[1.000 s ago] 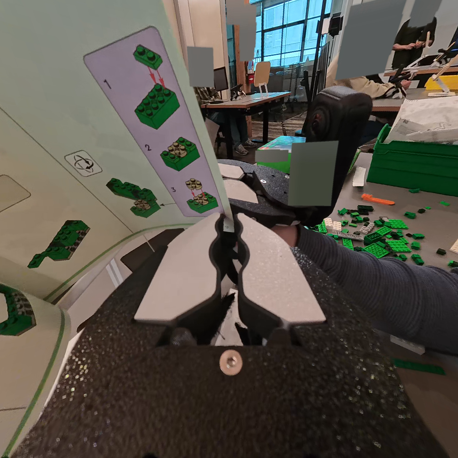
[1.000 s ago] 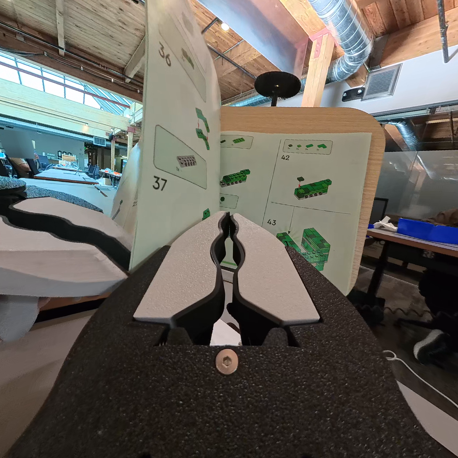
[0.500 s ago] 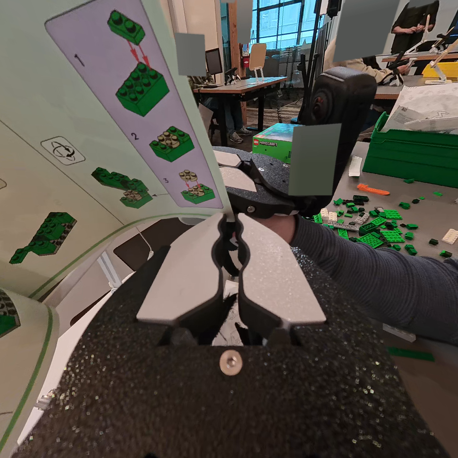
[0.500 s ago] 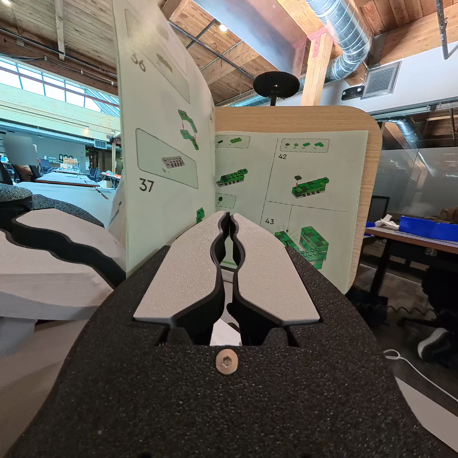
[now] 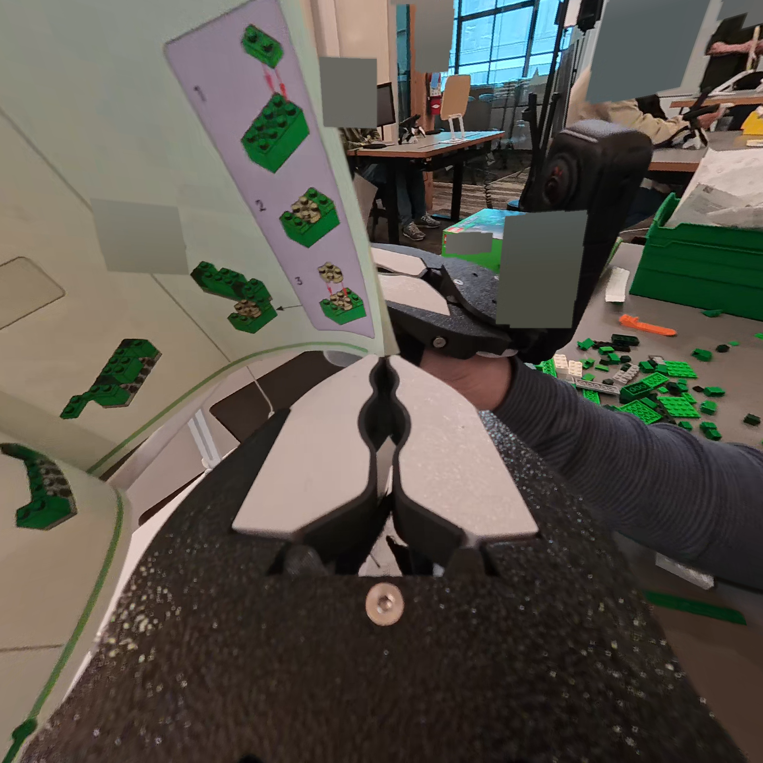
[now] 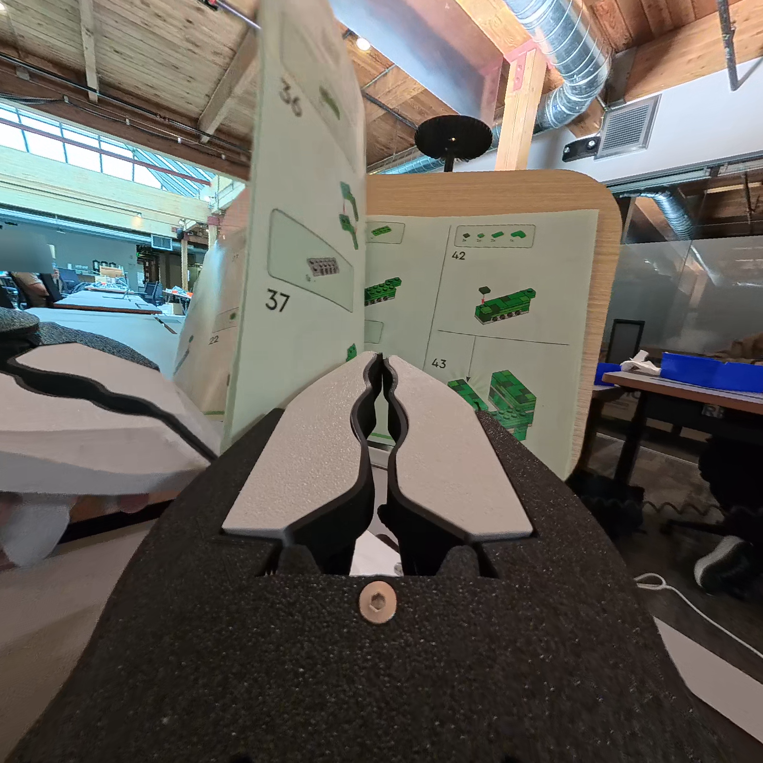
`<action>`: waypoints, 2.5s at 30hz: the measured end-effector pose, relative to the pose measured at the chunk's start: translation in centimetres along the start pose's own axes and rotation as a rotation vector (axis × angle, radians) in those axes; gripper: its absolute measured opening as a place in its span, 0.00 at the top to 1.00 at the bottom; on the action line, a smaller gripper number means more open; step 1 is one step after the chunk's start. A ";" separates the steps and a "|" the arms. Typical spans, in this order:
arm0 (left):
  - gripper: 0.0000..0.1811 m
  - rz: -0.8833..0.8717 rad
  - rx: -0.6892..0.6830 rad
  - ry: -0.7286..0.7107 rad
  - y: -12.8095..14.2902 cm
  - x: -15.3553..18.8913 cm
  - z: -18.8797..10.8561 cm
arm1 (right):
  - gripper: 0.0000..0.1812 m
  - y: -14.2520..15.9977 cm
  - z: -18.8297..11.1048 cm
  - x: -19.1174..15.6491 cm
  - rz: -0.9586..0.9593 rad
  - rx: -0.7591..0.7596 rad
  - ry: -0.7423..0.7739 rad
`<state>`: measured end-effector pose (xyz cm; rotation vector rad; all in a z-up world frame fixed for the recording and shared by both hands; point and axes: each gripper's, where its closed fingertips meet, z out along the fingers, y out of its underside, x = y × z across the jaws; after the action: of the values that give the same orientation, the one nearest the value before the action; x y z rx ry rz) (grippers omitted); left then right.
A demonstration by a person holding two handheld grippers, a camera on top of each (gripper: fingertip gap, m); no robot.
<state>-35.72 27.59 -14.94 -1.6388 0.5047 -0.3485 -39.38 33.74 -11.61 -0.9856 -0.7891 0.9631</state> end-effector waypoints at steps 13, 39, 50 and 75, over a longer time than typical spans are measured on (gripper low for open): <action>1.00 -0.279 0.025 -0.205 0.3 -5.4 -5.9 | 1.00 2.2 -0.7 3.6 0.102 -0.076 0.097; 1.00 -0.559 0.105 -0.376 2.9 -9.9 -14.6 | 1.00 3.3 -1.1 4.9 0.150 -0.096 0.120; 1.00 -0.547 0.119 -0.354 2.4 -9.5 -14.7 | 1.00 2.7 -1.5 5.5 0.154 -0.077 0.140; 1.00 -0.521 0.106 -0.290 1.7 -8.2 -13.6 | 1.00 -1.6 -0.9 1.8 -0.112 0.046 0.177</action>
<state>-49.82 20.03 -14.28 -1.6665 -0.1655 -0.4997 -37.46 34.71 -10.29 -0.9624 -0.6641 0.7822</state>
